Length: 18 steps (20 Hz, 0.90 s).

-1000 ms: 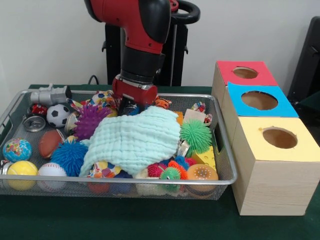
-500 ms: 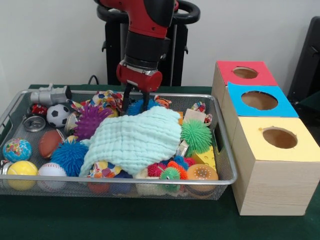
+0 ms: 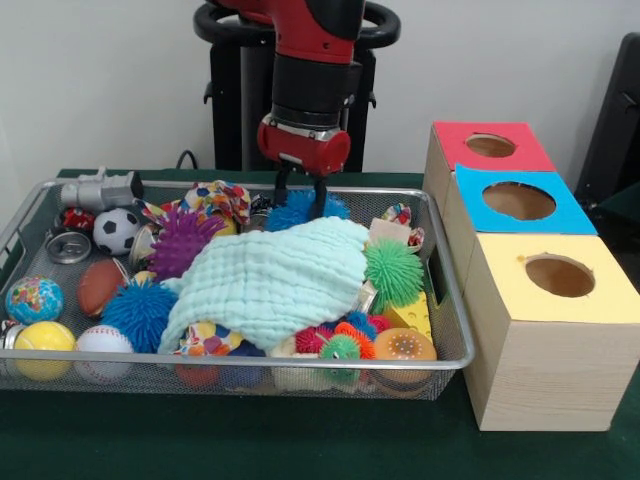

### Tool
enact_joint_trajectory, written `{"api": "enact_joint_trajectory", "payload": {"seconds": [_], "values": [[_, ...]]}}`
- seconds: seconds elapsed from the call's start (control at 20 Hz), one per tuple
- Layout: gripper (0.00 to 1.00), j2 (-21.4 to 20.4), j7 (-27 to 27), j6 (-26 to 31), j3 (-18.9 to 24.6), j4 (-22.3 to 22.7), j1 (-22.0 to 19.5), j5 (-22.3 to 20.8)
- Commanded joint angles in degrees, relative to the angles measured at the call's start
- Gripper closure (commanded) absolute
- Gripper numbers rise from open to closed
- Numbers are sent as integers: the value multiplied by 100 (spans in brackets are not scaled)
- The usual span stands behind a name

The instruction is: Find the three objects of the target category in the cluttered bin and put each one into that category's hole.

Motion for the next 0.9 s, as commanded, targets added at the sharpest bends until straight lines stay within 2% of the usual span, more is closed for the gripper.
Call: {"api": "enact_joint_trajectory", "payload": {"seconds": [0.05, 0.4, 0.6, 0.7, 0.9], "values": [[0, 105, 1755, 556, 1142, 174, -221, 422], [0, -13, 1766, 579, 1404, 288, -520, 517], [0, 55, 1686, 475, 1477, 274, -638, 509], [0, 181, 1707, 289, 1506, 247, -651, 469], [0, 736, 1845, -411, 1620, 81, -661, 267]]}}
